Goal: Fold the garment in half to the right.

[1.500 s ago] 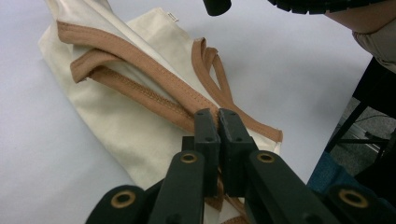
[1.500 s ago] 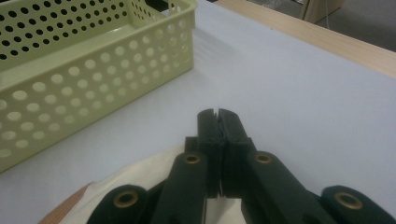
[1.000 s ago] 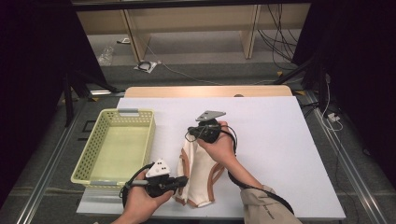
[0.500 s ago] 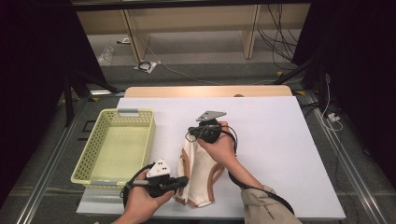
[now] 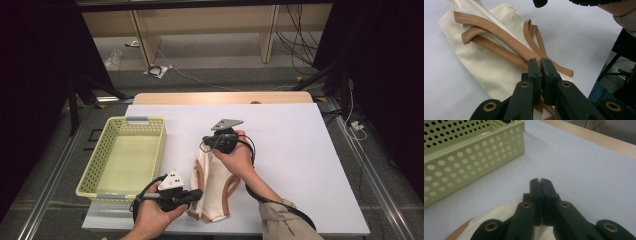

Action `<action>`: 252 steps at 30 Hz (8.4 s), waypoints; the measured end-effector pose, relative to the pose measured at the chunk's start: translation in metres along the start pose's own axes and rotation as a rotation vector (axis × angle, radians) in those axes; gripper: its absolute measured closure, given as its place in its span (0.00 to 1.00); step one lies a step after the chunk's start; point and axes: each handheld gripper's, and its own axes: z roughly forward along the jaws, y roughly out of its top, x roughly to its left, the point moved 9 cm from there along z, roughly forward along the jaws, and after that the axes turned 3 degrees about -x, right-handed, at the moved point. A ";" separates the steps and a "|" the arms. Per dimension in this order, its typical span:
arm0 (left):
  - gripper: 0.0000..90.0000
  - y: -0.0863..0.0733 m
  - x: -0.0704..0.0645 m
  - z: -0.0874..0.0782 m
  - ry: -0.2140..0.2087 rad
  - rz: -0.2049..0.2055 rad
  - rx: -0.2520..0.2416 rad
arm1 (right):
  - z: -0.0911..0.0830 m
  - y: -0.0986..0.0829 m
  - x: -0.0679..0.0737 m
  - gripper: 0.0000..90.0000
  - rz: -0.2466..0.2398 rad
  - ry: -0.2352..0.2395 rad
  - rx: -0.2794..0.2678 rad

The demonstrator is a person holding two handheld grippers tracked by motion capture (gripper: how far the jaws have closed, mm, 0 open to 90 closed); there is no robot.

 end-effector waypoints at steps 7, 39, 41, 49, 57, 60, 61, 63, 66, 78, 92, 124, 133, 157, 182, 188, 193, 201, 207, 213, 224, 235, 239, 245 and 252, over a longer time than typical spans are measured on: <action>0.96 0.000 0.000 0.001 0.000 0.000 0.002 | -0.001 -0.001 -0.001 0.99 0.004 -0.002 0.002; 0.96 0.002 -0.003 0.005 -0.005 0.011 0.005 | -0.006 -0.004 -0.007 0.99 0.011 -0.015 0.007; 0.96 0.003 -0.003 0.005 -0.005 0.011 0.005 | -0.006 -0.005 -0.007 0.99 0.009 -0.015 0.008; 0.96 0.002 -0.004 0.006 -0.007 0.011 0.007 | -0.008 -0.005 -0.008 0.99 0.011 -0.016 0.008; 0.96 0.002 -0.004 0.007 -0.008 0.010 0.009 | -0.007 -0.006 -0.008 0.99 0.009 -0.013 0.012; 0.96 0.002 -0.004 0.007 -0.009 0.008 0.009 | -0.007 -0.007 -0.008 0.99 0.013 -0.014 0.015; 0.96 0.002 -0.004 0.007 -0.009 0.008 0.009 | -0.007 -0.007 -0.009 0.99 0.013 -0.015 0.014; 0.96 0.001 -0.004 0.008 -0.009 0.007 0.010 | -0.008 -0.007 -0.009 0.99 0.014 -0.014 0.015; 0.96 0.002 -0.005 0.009 -0.011 0.009 0.012 | -0.008 -0.008 -0.010 0.99 0.013 -0.014 0.015; 0.96 0.002 -0.006 0.011 -0.013 0.012 0.016 | -0.010 -0.010 -0.012 0.99 0.013 -0.017 0.020; 0.96 0.002 -0.006 0.011 -0.013 0.012 0.015 | -0.011 -0.010 -0.013 0.99 0.018 -0.022 0.018; 0.96 0.004 -0.009 0.014 -0.018 0.023 0.020 | -0.016 -0.013 -0.018 0.99 0.025 -0.031 0.020; 0.96 0.004 -0.009 0.015 -0.019 0.022 0.020 | -0.017 -0.014 -0.019 0.99 0.025 -0.033 0.022; 0.96 0.005 -0.009 0.015 -0.019 0.025 0.021 | -0.019 -0.016 -0.022 0.99 0.028 -0.038 0.023; 0.96 0.006 -0.011 0.017 -0.023 0.029 0.022 | -0.020 -0.018 -0.023 0.99 0.032 -0.041 0.031; 0.96 0.007 -0.011 0.017 -0.024 0.031 0.022 | -0.020 -0.018 -0.023 0.99 0.033 -0.043 0.031; 0.96 0.007 -0.011 0.017 -0.023 0.034 0.021 | -0.021 -0.018 -0.024 0.99 0.035 -0.044 0.033; 0.96 0.008 -0.012 0.018 -0.026 0.037 0.025 | -0.021 -0.018 -0.024 0.99 0.037 -0.047 0.032; 0.96 0.008 -0.013 0.019 -0.026 0.044 0.026 | -0.021 -0.018 -0.025 0.99 0.037 -0.048 0.031; 0.96 0.009 -0.014 0.020 -0.029 0.047 0.027 | -0.021 -0.018 -0.025 0.99 0.036 -0.050 0.030; 0.96 0.009 -0.014 0.022 -0.031 0.047 0.029 | -0.022 -0.019 -0.026 0.99 0.039 -0.051 0.030; 0.96 0.011 -0.017 0.024 -0.036 0.050 0.033 | -0.023 -0.020 -0.027 0.99 0.041 -0.054 0.034; 0.96 0.012 -0.017 0.025 -0.037 0.049 0.032 | -0.023 -0.020 -0.028 0.99 0.043 -0.056 0.032; 0.96 0.012 -0.018 0.026 -0.039 0.050 0.034 | -0.023 -0.020 -0.028 0.99 0.042 -0.056 0.034; 0.96 0.011 -0.018 0.027 -0.040 0.051 0.035 | -0.022 -0.022 -0.028 0.99 0.041 -0.056 0.037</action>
